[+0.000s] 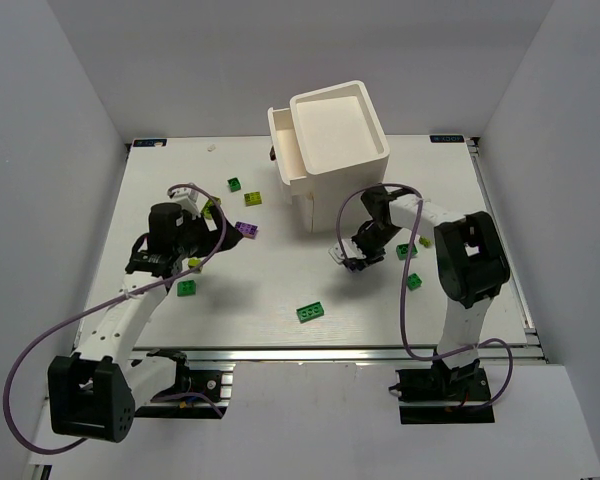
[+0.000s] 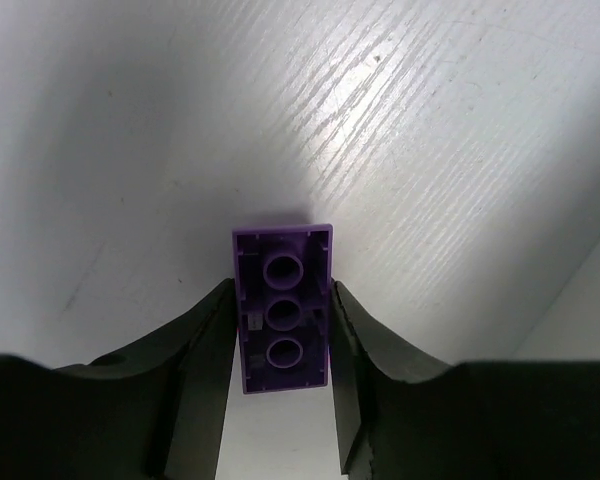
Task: Sort the legos into containers by color
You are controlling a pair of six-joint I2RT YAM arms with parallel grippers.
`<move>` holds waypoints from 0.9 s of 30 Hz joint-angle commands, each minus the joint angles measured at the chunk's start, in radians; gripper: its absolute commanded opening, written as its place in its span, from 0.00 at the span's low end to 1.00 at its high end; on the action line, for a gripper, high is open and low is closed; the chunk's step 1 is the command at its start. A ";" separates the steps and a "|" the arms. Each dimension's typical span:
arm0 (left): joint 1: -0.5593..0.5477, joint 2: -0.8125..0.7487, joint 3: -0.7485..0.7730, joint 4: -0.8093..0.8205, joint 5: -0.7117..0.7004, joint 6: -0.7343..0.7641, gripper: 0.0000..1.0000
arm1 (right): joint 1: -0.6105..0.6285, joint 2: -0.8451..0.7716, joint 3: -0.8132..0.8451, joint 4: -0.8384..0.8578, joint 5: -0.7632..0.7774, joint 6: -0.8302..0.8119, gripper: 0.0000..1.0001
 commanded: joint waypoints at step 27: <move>-0.015 0.163 0.005 0.217 0.051 -0.126 0.97 | 0.204 -0.085 0.588 0.746 0.204 1.690 0.00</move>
